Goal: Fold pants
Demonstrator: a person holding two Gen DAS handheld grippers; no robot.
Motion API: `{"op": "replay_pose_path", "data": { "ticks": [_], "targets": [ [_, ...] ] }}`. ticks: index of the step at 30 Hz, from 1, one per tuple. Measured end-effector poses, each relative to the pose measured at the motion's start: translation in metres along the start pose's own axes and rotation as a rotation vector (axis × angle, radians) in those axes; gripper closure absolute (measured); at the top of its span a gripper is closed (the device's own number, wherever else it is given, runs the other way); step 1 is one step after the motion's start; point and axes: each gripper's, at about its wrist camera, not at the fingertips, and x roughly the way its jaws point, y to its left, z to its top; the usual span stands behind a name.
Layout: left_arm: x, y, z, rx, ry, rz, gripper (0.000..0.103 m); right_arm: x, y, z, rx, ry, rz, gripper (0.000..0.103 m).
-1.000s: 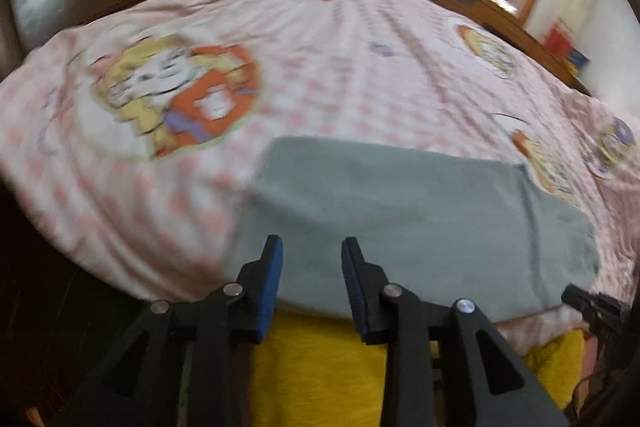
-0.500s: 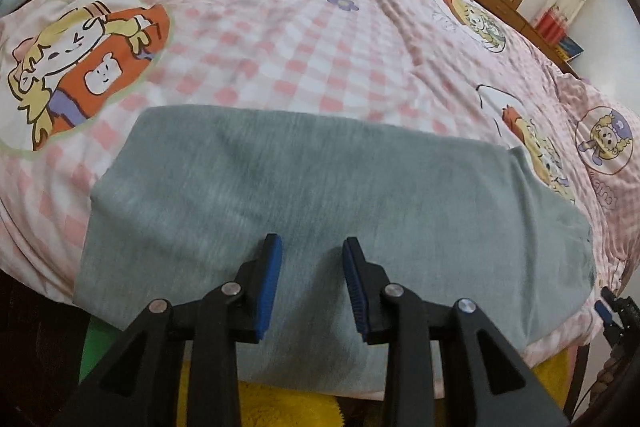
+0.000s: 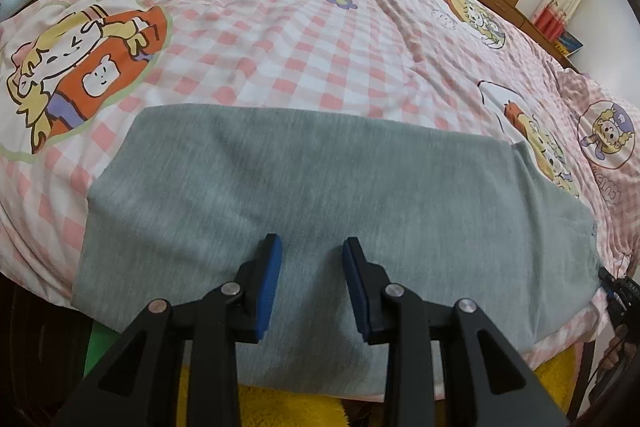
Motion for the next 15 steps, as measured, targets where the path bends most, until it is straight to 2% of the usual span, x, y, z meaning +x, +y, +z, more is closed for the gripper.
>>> {"op": "replay_pose_path", "data": {
  "ticks": [3,7,8,10,13,15],
  "targets": [
    [-0.001,0.001,0.0,0.012,-0.001,-0.005,0.07,-0.014,-0.007,0.0,-0.013,-0.045,-0.053,0.1],
    [0.001,0.002,0.001,0.006,-0.001,-0.009,0.07,0.004,-0.019,-0.003,-0.059,0.054,-0.077,0.1],
    [0.001,0.001,0.001,0.01,-0.001,-0.005,0.07,0.01,-0.017,-0.005,-0.1,0.088,-0.11,0.099],
    [0.0,-0.001,0.0,0.022,-0.001,0.0,0.07,0.003,-0.01,-0.005,-0.138,0.066,-0.14,0.098],
    [-0.001,-0.002,0.0,0.025,0.006,0.002,0.07,-0.023,0.01,0.006,-0.217,-0.058,-0.165,0.084],
    [-0.002,-0.003,0.002,0.011,0.011,0.003,0.069,-0.031,0.028,0.021,-0.305,-0.126,-0.171,0.049]
  ]
}}
